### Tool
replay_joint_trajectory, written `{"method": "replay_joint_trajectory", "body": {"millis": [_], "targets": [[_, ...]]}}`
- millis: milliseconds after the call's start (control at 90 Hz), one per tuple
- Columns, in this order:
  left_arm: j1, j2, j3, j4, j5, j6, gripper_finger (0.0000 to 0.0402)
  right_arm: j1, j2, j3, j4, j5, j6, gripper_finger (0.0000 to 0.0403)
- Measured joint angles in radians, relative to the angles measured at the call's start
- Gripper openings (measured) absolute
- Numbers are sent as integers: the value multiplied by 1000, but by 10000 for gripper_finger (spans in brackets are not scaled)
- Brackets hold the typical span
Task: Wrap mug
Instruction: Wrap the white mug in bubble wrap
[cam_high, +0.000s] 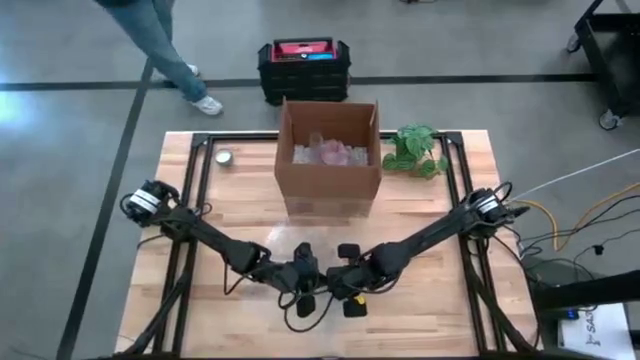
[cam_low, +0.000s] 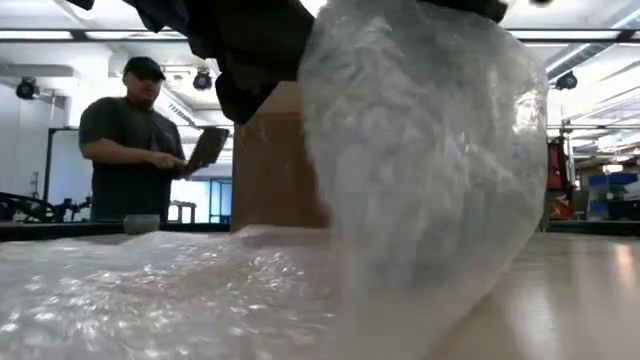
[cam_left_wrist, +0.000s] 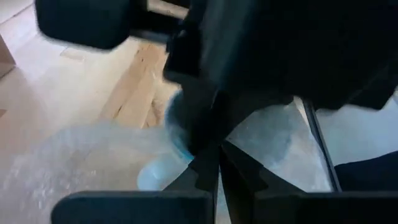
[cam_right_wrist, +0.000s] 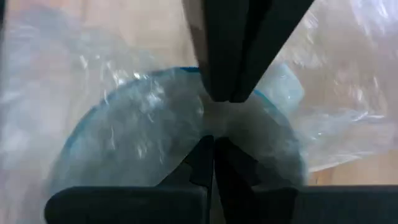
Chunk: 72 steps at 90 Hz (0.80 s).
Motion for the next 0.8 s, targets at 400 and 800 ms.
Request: {"method": "replay_joint_trajectory", "body": {"millis": [400,800], "targets": [[1,0,0,3,0,0,0,3,-115,78,-100,-8,-34,0],[1,-1,0,2,-1,0,0,73,-101,63,-95,-108,54,0]]}}
